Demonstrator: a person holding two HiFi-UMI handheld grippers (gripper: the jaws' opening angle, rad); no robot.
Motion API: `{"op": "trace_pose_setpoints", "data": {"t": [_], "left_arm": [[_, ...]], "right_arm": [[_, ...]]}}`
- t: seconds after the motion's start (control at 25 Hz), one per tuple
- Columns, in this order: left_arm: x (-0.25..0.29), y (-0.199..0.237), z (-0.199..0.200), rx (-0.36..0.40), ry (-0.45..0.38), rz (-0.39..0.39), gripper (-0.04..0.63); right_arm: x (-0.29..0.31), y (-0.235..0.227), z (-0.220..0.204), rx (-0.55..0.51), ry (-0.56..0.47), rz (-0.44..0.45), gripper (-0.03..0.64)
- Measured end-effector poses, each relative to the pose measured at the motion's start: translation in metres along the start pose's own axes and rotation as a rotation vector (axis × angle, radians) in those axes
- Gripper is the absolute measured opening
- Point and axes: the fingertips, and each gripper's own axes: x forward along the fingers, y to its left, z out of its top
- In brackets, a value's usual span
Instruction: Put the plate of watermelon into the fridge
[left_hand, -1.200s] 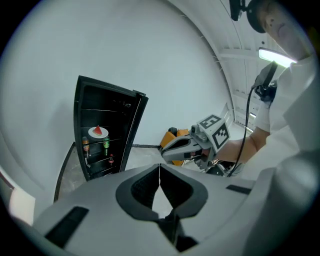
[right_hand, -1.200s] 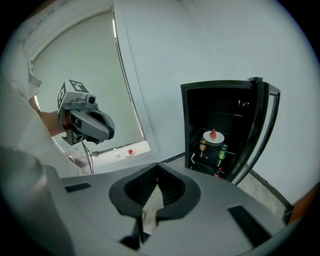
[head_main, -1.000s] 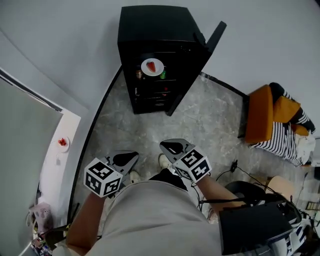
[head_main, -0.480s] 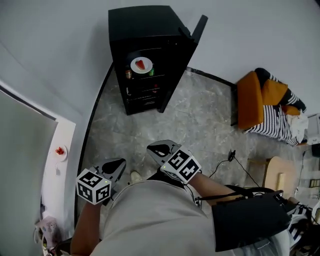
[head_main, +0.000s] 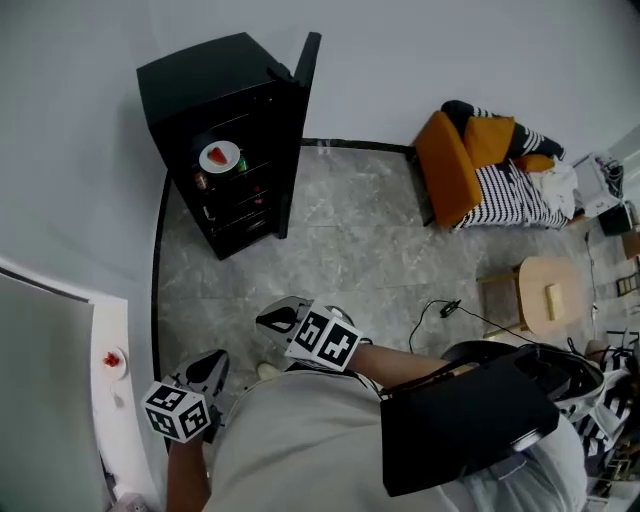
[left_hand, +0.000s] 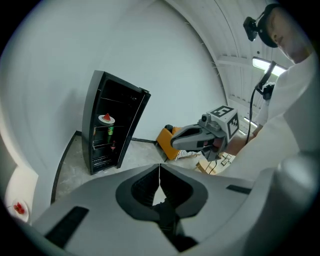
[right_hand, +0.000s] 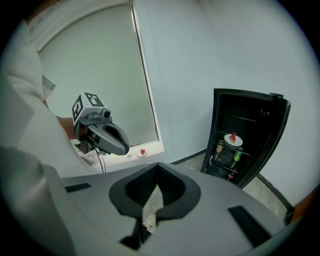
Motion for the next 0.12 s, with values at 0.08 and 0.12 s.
{"op": "trace_pose_setpoints", "data": {"t": [0.08,0.12], "left_arm": [[-0.0024,-0.0085,-0.0027,0.011,0.003,-0.012,0.014],[-0.0037,-0.0124,-0.0039,0.018,0.004,-0.017,0.014]], "right_arm": [[-0.0062,0.0081,-0.0013,0.007,-0.002,-0.002,0.014],[-0.0092,0.0119,-0.0018,0.011,-0.003,-0.003,0.014]]}}
